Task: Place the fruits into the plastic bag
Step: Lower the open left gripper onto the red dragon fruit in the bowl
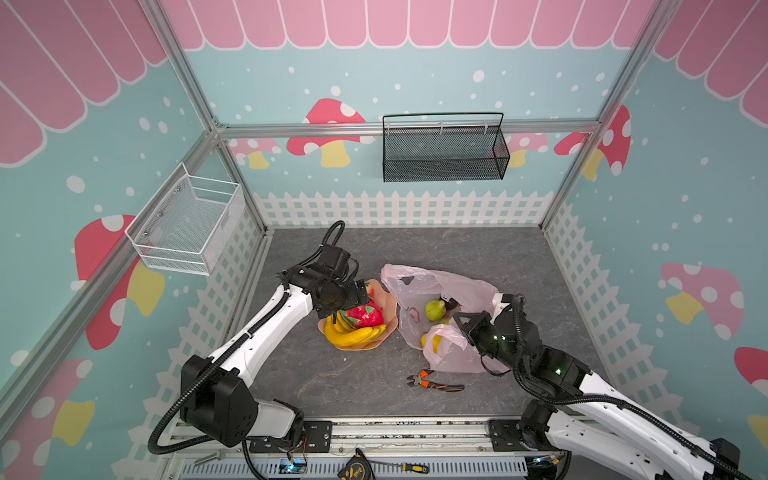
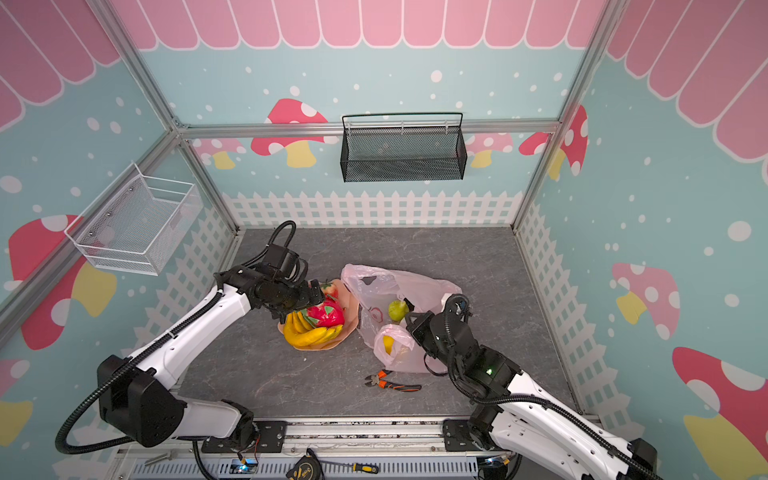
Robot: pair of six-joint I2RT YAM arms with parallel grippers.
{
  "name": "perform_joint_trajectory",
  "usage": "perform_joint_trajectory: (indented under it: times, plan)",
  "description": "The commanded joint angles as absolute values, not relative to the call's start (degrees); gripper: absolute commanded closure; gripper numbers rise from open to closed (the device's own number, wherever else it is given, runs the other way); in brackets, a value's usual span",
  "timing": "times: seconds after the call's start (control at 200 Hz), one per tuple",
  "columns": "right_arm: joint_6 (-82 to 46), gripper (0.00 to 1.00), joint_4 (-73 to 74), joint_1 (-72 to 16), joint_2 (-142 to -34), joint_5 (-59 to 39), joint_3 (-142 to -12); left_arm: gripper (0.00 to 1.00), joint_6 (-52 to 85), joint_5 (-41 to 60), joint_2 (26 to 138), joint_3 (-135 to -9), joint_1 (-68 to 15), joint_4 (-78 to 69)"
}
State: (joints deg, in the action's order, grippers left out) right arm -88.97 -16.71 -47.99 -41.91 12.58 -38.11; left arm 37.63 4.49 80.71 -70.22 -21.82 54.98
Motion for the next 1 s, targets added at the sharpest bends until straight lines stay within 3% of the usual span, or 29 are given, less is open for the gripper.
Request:
perform_joint_trajectory:
  times: [0.0,0.31,0.995]
  plan:
    - [-88.9,1.00,-17.6,-47.8,-41.4,13.0,-39.3,0.00,43.3,3.0,81.2,-69.5,-21.8,53.2]
    - [-88.6,1.00,-17.4,-47.8,-42.6,12.9,-39.8,0.00,47.9,-3.5,87.1,-74.5,-25.6,57.9]
    - [-88.3,1.00,-17.9,-47.8,-42.0,12.9,-39.9,0.00,46.8,-4.6,99.8,-80.3,-28.7,59.9]
